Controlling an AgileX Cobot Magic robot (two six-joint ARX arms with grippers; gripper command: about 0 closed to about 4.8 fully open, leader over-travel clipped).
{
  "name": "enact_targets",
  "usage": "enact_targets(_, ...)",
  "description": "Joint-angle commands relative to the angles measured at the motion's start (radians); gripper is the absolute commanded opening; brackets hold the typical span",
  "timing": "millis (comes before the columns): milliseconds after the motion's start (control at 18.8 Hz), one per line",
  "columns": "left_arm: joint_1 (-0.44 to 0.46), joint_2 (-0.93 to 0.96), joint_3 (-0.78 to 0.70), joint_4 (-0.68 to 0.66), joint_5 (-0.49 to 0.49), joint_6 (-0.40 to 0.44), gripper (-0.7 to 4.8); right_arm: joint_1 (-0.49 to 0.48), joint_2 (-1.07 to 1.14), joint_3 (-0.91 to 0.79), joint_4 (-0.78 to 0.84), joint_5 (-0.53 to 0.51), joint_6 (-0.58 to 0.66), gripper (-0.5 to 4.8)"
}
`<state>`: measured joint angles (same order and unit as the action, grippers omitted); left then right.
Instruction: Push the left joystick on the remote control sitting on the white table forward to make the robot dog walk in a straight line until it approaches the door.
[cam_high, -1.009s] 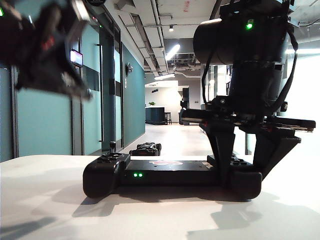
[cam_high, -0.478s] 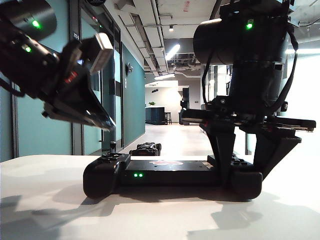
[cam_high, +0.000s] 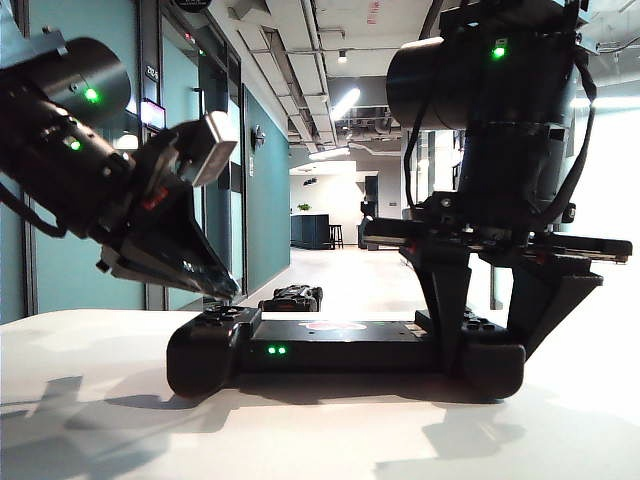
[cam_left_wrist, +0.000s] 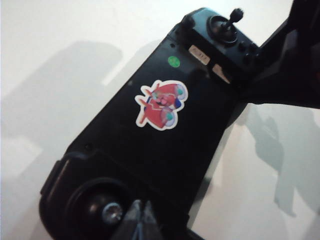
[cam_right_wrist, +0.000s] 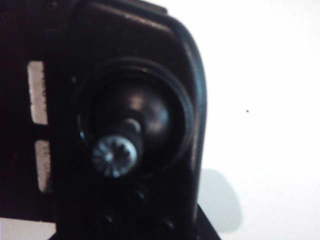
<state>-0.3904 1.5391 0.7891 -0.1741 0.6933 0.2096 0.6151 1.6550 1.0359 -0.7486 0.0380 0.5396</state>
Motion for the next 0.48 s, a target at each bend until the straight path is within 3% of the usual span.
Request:
enact_targets(53,-0.001,0.016,0.0,0.028,0.007,0.0,-0.05,-0.001,-0.001,-0.003,-0.01,-0.011,0.01,1.78)
enact_targets(478,-0.001,0.024,0.0,0.073,-0.003,-0.02,-0.06,-0.001,0.0,-0.003,-0.01,-0.014,0.01,1.78)
